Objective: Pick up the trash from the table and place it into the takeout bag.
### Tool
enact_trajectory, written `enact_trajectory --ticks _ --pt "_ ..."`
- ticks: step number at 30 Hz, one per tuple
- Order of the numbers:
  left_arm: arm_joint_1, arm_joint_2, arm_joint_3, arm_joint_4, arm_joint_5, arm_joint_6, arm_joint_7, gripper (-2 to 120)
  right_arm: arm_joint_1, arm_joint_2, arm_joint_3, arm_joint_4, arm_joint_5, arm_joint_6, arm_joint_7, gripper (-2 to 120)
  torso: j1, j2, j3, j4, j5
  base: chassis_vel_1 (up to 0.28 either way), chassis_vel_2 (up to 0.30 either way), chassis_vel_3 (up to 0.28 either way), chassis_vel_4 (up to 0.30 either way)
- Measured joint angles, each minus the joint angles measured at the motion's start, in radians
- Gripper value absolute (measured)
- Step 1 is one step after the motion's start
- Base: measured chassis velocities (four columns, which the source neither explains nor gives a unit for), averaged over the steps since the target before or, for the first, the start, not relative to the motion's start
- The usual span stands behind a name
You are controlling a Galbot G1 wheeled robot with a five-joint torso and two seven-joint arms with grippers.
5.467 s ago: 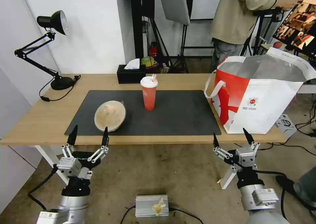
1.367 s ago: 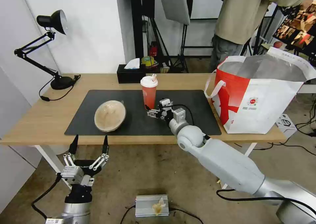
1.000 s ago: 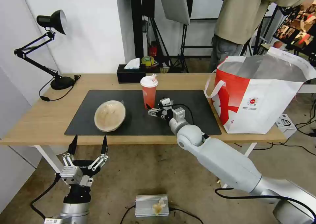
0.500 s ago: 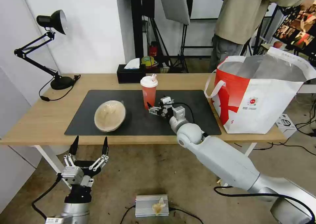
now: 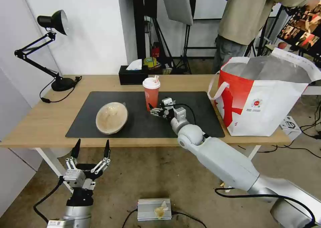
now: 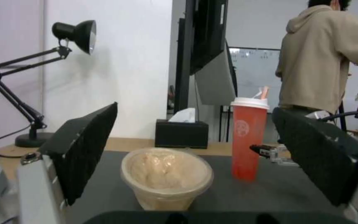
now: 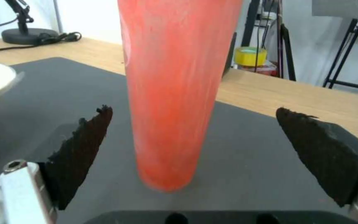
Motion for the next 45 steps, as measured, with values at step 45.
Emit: enact_trajectory --ticks 45 --pt "-0.018 -0.001 0.003 0.038 -0.007 -0.002 0.003 100 0.032 0.096 0.017 -0.177 -0.059 0.055 -0.04 100 0.0 0.0 0.0 0.0 0.0001 0.0 0.0 0.0 0.0"
